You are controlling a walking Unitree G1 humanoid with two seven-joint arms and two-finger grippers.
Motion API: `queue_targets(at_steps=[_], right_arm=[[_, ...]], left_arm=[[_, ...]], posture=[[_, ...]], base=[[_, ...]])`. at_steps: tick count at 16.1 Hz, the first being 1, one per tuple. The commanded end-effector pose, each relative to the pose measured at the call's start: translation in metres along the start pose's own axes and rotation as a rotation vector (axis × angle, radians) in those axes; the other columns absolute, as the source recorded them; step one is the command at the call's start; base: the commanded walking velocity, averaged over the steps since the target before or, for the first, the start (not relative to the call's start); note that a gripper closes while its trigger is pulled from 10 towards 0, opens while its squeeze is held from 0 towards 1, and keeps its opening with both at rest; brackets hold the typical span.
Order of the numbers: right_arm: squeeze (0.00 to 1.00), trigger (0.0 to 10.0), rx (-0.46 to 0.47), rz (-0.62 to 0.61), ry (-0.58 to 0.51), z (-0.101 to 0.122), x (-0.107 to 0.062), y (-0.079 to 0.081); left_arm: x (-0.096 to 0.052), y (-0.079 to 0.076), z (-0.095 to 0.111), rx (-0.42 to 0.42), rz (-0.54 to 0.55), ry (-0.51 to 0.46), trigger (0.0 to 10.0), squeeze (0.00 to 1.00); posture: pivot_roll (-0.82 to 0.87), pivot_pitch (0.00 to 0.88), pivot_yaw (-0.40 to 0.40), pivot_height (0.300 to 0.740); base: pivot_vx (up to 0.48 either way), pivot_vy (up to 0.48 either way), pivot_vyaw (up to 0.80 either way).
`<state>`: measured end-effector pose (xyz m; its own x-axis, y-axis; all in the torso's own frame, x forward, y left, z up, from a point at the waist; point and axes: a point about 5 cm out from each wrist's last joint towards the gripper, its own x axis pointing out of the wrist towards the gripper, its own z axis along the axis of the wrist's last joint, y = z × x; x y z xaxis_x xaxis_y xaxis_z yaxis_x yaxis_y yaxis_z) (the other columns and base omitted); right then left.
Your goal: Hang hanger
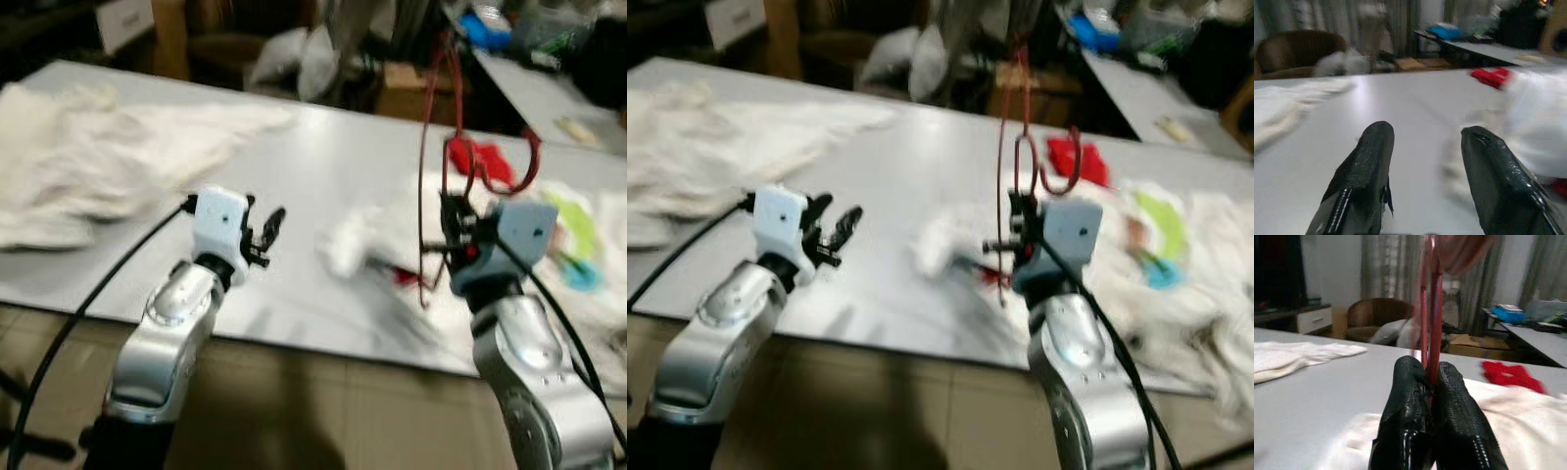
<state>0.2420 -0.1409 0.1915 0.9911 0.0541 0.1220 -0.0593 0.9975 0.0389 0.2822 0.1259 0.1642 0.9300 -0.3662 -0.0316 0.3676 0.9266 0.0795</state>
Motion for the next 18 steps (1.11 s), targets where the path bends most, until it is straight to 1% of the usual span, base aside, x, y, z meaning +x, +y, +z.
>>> queue_targets(at_steps=[1,2,4,5,6,9,10,11,12,15,16,18], right_arm=[[0.00,10.0,-0.034,-0.051,-0.024,0.006,-0.001,-0.010],[0.00,10.0,-0.022,-0.038,-0.026,0.007,-0.001,-0.008],[0.00,10.0,0.020,-0.045,0.004,0.002,-0.003,-0.008],[0.00,10.0,0.023,-0.057,0.029,-0.003,-0.006,-0.009],[0.00,10.0,0.021,-0.055,0.029,-0.004,-0.007,-0.009],[0.00,10.0,0.042,-0.037,0.073,-0.010,-0.010,-0.008],[0.00,10.0,0.079,-0.042,0.096,-0.013,-0.011,-0.008],[0.00,10.0,0.099,-0.047,0.104,-0.015,-0.012,-0.007],[0.00,10.0,0.101,-0.053,0.103,-0.015,-0.012,-0.008],[0.00,10.0,0.101,-0.062,0.096,-0.016,-0.013,-0.009],[0.00,10.0,0.099,-0.083,0.094,-0.016,-0.014,-0.011],[0.00,10.0,0.102,-0.123,0.094,-0.017,-0.017,-0.017]], left_arm=[[0.003,-0.007,0.007,0.007,-0.032,-0.021,10.0,0.00],[0.003,-0.007,0.008,0.008,-0.030,-0.023,10.0,0.00],[0.004,-0.006,0.008,0.010,-0.027,-0.022,10.0,0.00],[0.004,-0.008,0.008,-0.052,-0.034,-0.010,10.0,0.00],[0.004,-0.007,0.007,-0.072,-0.030,0.001,10.0,0.00],[0.005,-0.002,0.007,-0.064,-0.015,0.001,10.0,0.00],[0.006,-0.001,0.008,-0.068,-0.016,-0.004,10.0,0.00],[0.007,0.000,0.009,-0.061,-0.018,-0.007,10.0,0.00],[0.008,0.001,0.010,-0.061,-0.017,-0.005,10.0,0.00],[0.009,0.001,0.010,-0.058,-0.031,-0.004,10.0,0.00],[0.009,0.003,0.012,-0.018,-0.014,-0.018,10.0,0.00],[0.009,0.004,0.012,-0.007,-0.004,-0.022,10.0,0.00]], posture=[[0.00,0.032,-0.060,0.740],[0.00,0.033,-0.060,0.740],[0.00,0.039,-0.062,0.740],[0.00,0.042,-0.061,0.740],[-0.01,0.044,-0.060,0.740],[-0.01,0.045,-0.054,0.740],[0.00,0.046,-0.052,0.740],[0.00,0.044,-0.050,0.740],[0.00,0.043,-0.047,0.740],[0.00,0.039,-0.039,0.740],[0.00,0.039,-0.036,0.740],[-0.01,0.042,-0.036,0.740]], base=[[0.000,-0.480,0.00],[0.000,-0.480,0.00],[0.000,-0.480,0.00],[0.000,0.000,0.00],[0.000,0.000,0.00],[0.000,0.480,0.00],[0.000,0.480,0.00],[0.000,0.480,-0.80],[0.000,0.480,-0.80],[0.000,0.480,0.00],[0.000,-0.480,0.00],[0.000,-0.480,0.00]])
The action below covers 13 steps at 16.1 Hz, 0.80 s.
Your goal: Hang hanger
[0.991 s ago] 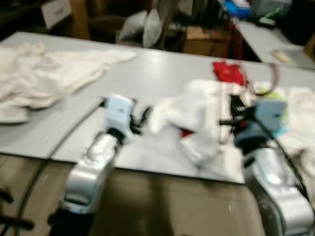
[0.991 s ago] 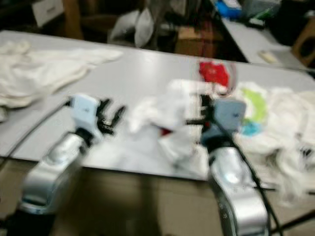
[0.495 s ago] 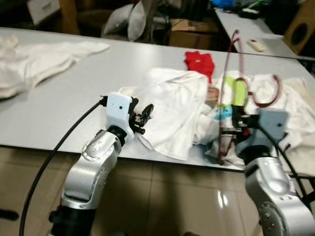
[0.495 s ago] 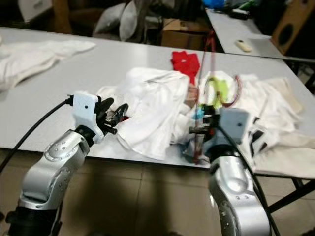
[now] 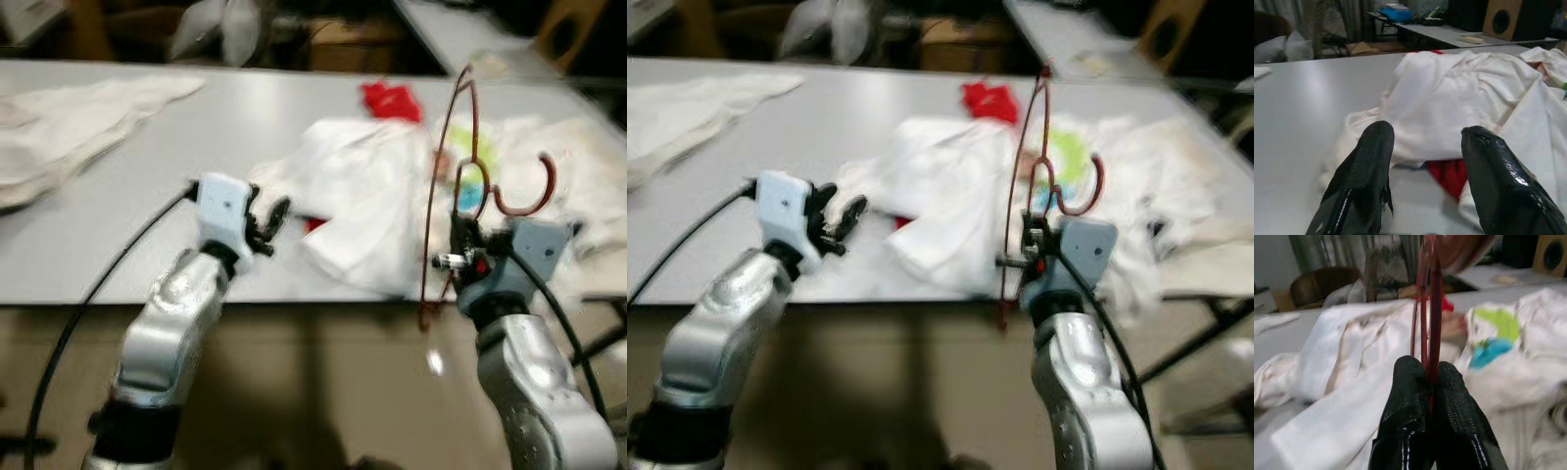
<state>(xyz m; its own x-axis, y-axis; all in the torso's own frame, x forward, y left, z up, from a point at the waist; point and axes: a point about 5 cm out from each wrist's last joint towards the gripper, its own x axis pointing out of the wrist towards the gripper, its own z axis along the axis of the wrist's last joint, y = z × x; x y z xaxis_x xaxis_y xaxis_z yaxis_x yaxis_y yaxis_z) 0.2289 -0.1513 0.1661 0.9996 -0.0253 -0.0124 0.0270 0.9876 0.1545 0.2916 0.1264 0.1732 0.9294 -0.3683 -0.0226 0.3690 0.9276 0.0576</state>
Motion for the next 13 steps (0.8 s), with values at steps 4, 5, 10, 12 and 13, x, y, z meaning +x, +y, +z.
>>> queue_targets(at_steps=[4,5,10,12,13], right_arm=[[0.00,10.0,-0.030,-0.042,-0.032,0.0055,-0.0032,-0.0122],[0.00,10.0,-0.026,-0.051,-0.029,0.0052,-0.0037,-0.0139],[0.00,10.0,-0.010,-0.048,0.007,0.0005,-0.0027,-0.0138],[0.00,10.0,-0.008,-0.047,0.008,0.0003,-0.0033,-0.0141],[0.00,10.0,-0.002,-0.051,0.008,-0.0003,-0.0038,-0.0141]], left_arm=[[-0.0030,-0.0035,-0.0034,-0.074,-0.023,0.000,10.0,0.49],[-0.0048,-0.0048,-0.0048,-0.094,-0.041,0.003,10.0,1.00],[-0.0025,-0.0061,-0.0073,0.016,-0.037,0.011,10.0,0.37],[-0.0025,-0.0056,-0.0072,0.009,-0.039,0.011,10.0,0.32],[-0.0024,-0.0050,-0.0065,0.007,-0.039,0.005,10.0,0.31]], posture=[[-0.01,0.046,-0.039,0.740],[-0.01,0.048,-0.039,0.740],[-0.02,0.048,-0.035,0.740],[-0.02,0.048,-0.033,0.740],[-0.02,0.049,-0.033,0.740]], base=[[0.000,-0.240,0.00],[0.000,0.000,0.00],[0.000,0.000,-0.48],[0.000,0.199,-0.80],[0.000,0.480,-0.80]])
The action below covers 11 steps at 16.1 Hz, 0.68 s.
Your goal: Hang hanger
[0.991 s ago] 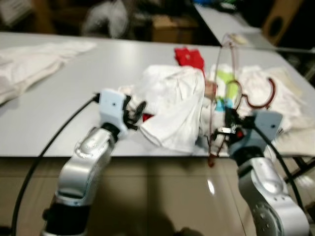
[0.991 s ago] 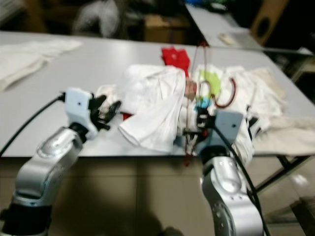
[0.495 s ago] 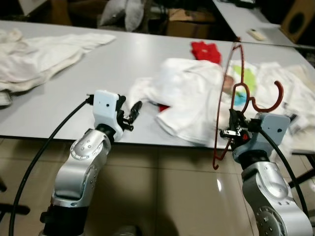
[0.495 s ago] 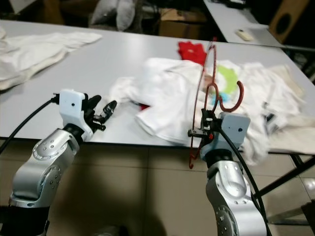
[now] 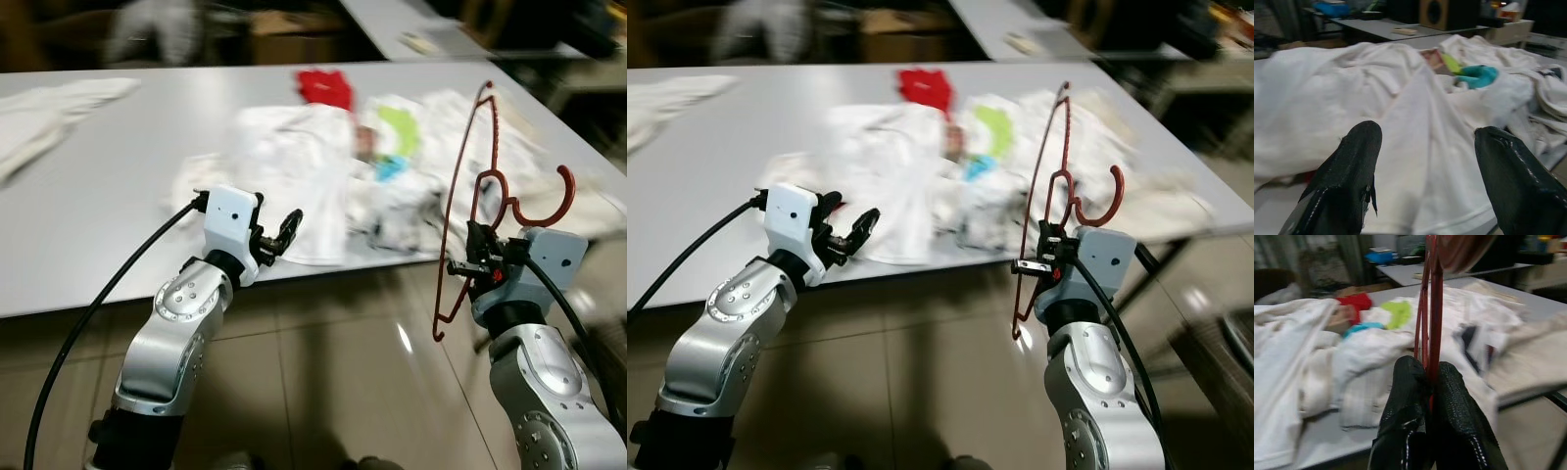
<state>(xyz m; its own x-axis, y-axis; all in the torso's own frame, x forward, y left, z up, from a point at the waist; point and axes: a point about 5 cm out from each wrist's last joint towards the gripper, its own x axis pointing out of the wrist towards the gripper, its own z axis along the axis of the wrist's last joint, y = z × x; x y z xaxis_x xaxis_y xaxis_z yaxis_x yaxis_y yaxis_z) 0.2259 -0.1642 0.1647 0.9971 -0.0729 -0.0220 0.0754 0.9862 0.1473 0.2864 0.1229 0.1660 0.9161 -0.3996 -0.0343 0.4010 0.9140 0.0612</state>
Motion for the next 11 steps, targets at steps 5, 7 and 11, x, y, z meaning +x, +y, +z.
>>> queue_targets(at_steps=[5,7,11], right_arm=[[0.00,10.0,-0.015,-0.022,0.001,-0.0017,-0.0032,-0.0030],[0.00,10.0,-0.017,0.015,0.016,-0.0036,-0.0033,-0.0020],[0.00,10.0,-0.021,0.037,0.041,-0.0072,-0.0037,-0.0007]], left_arm=[[0.0000,-0.0002,0.0016,-0.022,0.005,-0.015,10.0,0.32],[-0.0013,0.0014,0.0001,-0.018,0.005,-0.009,10.0,0.33],[-0.0036,0.0043,-0.0045,0.024,0.048,-0.007,10.0,0.33]], posture=[[-0.02,0.056,-0.024,0.740],[-0.02,0.058,-0.028,0.740],[-0.02,0.056,-0.036,0.740]], base=[[0.000,-0.192,-0.41],[0.000,0.000,0.00],[0.000,0.000,0.00]])
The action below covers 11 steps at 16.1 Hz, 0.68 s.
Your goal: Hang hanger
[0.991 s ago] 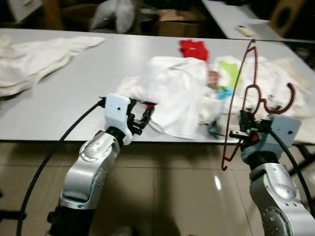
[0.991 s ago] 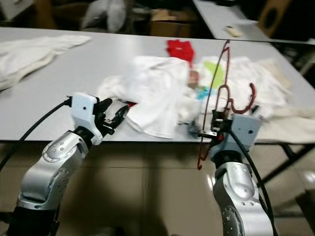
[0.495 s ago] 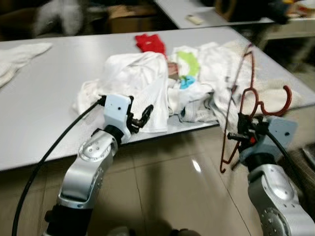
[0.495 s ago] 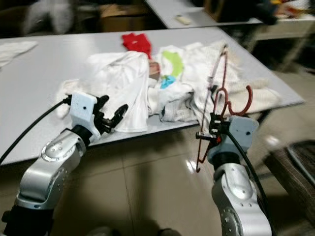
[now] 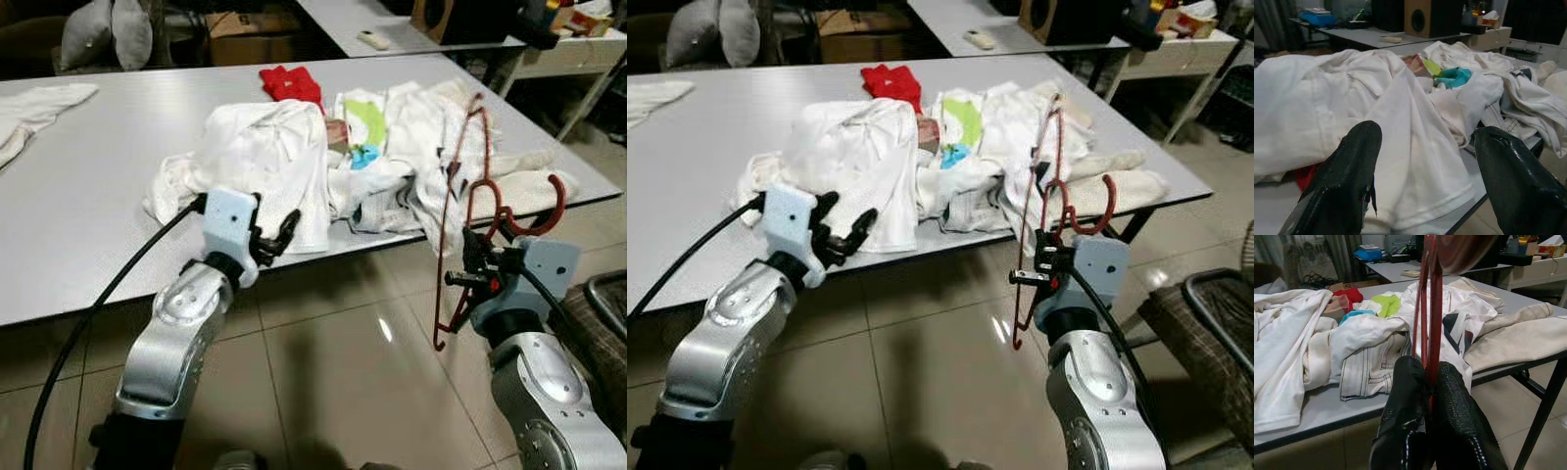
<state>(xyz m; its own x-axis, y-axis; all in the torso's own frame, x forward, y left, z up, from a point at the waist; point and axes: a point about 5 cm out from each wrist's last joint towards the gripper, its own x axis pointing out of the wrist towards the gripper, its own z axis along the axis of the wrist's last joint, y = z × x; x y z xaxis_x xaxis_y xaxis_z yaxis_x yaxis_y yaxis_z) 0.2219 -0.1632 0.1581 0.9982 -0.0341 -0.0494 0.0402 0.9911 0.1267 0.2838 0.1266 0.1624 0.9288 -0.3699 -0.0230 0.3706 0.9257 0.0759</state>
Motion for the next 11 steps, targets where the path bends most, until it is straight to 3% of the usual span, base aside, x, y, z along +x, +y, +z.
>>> queue_targets(at_steps=[1,3,11], right_arm=[[0.00,10.0,0.011,0.009,0.012,-0.0011,0.0008,0.0003],[0.00,10.0,0.014,0.023,0.011,-0.0003,0.0015,0.0019],[0.00,10.0,-0.048,0.072,-0.018,0.0027,0.0032,0.0058]], left_arm=[[0.0001,0.0031,-0.0012,0.008,0.020,0.004,10.0,0.34],[0.0005,0.0049,-0.0009,0.002,0.026,0.000,10.0,0.35],[0.0010,0.0071,-0.0027,0.001,0.052,0.008,10.0,0.36]], posture=[[-0.02,0.055,-0.037,0.740],[-0.02,0.052,-0.038,0.740],[-0.01,0.042,-0.047,0.740]], base=[[0.000,0.000,0.00],[0.000,0.000,0.00],[0.326,0.000,0.00]])
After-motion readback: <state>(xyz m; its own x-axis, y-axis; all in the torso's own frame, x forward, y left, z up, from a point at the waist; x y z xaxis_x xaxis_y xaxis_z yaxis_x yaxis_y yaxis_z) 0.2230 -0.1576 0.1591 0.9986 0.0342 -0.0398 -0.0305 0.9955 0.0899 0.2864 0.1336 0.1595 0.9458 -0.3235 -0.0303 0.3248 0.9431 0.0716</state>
